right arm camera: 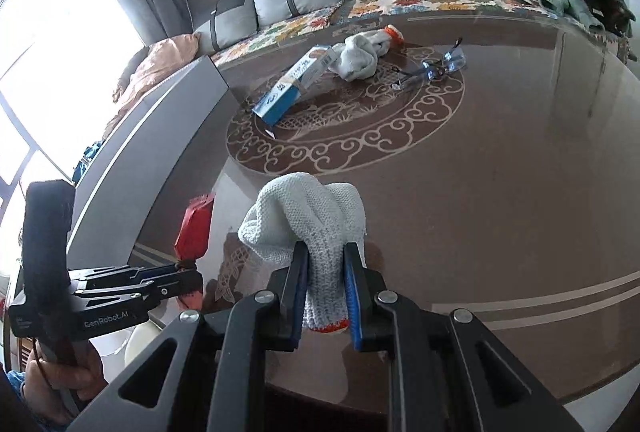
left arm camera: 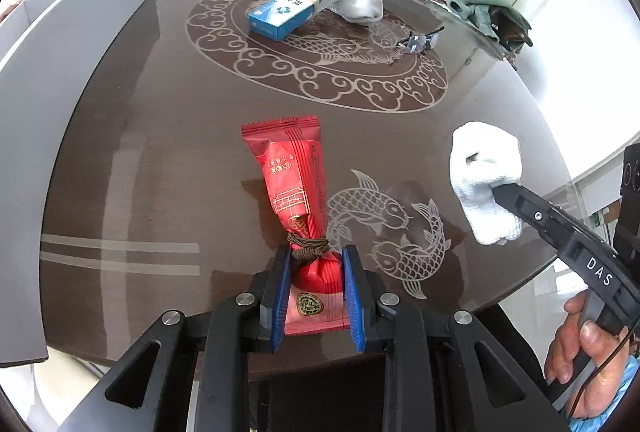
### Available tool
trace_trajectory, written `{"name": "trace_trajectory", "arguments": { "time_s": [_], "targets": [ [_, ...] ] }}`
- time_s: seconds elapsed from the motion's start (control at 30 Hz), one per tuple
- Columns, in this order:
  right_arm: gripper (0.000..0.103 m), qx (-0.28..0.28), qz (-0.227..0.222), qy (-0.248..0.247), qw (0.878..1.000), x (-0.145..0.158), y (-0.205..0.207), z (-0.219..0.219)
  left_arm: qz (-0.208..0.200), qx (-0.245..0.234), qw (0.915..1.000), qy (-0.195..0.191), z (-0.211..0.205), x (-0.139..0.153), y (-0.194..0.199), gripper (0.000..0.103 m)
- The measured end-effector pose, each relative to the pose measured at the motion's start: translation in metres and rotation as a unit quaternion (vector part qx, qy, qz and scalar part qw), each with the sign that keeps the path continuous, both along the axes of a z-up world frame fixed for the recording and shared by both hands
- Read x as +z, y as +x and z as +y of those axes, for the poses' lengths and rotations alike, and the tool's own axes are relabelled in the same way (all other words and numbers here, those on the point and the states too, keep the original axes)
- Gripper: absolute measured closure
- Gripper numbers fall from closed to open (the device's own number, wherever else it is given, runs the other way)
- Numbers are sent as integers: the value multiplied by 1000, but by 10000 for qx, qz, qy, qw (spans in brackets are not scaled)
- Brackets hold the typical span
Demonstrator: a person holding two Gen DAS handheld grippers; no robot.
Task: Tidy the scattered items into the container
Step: 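Lift the white sock with the right tool while the left tool holds the red package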
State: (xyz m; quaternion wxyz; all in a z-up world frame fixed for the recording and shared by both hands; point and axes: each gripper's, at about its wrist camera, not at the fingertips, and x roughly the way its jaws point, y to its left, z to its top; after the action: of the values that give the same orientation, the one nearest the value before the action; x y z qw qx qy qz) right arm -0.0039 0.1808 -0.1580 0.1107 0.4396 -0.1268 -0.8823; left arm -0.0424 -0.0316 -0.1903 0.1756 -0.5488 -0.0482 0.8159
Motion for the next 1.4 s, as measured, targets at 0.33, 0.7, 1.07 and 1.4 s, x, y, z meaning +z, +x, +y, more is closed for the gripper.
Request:
{"name": "trace_trajectory", "arguments": {
  "time_s": [0.33,0.7,1.07,1.4],
  "targets": [
    [85,-14,27,18,10000,0,4,-5,86,-72,9999,45,14,7,7,78],
    [85,-77,-6,20,10000,-2,5,-4,98,74,9999,92,8,11,8,78],
    [85,86,-22,64,9999,11,2,-23,210,267,9985,437,-10,26,7,78],
    [85,566,85,97,9983,39,-8,-70,535,711,9922,875,-60,66,9,78]
  ]
}}
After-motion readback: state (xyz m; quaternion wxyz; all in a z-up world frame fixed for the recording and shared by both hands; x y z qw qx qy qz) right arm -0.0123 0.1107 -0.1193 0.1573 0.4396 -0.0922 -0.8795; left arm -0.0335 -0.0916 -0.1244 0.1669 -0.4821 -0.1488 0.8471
